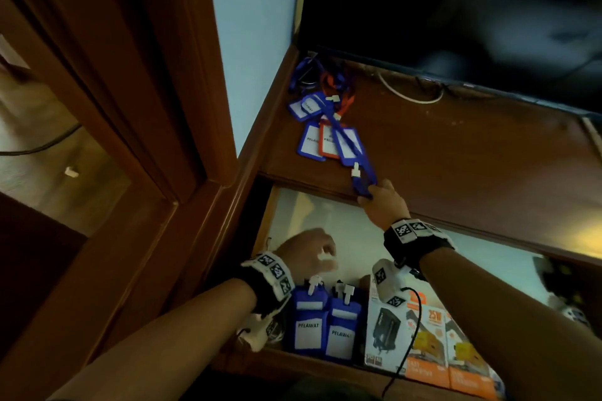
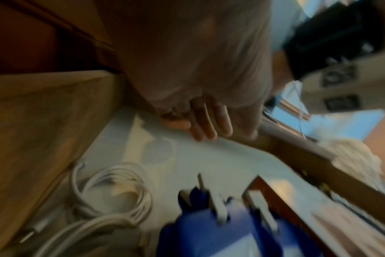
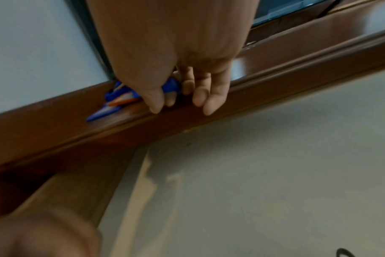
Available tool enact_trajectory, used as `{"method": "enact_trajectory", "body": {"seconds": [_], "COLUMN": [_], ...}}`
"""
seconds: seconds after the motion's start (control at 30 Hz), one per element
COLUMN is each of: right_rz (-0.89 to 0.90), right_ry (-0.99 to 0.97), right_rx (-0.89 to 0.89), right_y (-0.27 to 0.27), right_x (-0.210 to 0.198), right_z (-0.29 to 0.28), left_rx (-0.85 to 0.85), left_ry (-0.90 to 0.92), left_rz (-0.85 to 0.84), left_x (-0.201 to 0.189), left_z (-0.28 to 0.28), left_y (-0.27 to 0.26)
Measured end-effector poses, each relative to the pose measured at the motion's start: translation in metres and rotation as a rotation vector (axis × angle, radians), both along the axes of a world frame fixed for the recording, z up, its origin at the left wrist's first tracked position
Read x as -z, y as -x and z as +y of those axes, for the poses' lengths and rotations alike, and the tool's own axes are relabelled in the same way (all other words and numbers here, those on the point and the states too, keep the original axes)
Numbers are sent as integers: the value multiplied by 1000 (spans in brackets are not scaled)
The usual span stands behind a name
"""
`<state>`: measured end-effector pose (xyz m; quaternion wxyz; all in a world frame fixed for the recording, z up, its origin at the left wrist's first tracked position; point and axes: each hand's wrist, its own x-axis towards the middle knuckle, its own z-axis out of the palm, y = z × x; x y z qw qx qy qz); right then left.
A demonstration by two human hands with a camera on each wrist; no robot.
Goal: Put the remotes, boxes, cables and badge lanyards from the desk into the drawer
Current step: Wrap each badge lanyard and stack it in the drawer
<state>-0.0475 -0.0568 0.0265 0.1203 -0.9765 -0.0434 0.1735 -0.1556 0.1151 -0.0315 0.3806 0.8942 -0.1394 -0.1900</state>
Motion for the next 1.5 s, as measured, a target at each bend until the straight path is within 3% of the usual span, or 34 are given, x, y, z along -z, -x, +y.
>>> {"method": "enact_trajectory", "body": {"seconds": [0.1, 0.2, 0.3, 0.4, 0.57, 0.73, 0.83, 0.9, 0.97, 1.07, 1.27, 1.4, 1.43, 1.5], "right_rz": [38, 124, 99, 26, -15, -53, -111, -136, -142, -136, -83, -233, -214, -110], "right_ry": [-156, -436, -586, -643, -767, -876, -926, -973, -1041, -1115, -1095, -810, -819, -1059], "right_rx": [25, 163, 241, 206, 160, 177, 267, 359, 452, 557, 519, 450, 418, 396], "right_y": [10, 31, 50, 59, 72, 87, 90, 92, 95, 102, 120, 132, 136, 145], "right_x": [-7, -16, -34, -55, -90, -98, -97, -95, -91, -82, -72, -49, -48, -51], "right_z": [-17, -32, -42, -55, -88, -132, -167, -194, -222, -260, -297, -302, -301, -297], "left_rx": [-263, -349, -320, -217, -57, -116, -256, -318, -352, -348, -496, -443, -397, -339], "left_ry": [80, 33, -20, -73, 135, 183, 241, 391, 523, 567, 767, 769, 759, 735], "left_rz": [-190, -309, -363, -385, -375, -414, -305, -160, -47, 41, 233, 391, 417, 457], "left_x": [-14, -27, -34, -39, -48, -53, -70, -82, -96, -108, -115, -119, -120, -121], "left_z": [2, -6, -22, -45, -93, -138, -159, -173, -190, -220, -279, -307, -312, -317], "left_y": [-19, -40, -58, -71, -66, -60, -60, -55, -48, -38, -14, 5, 9, 16]}}
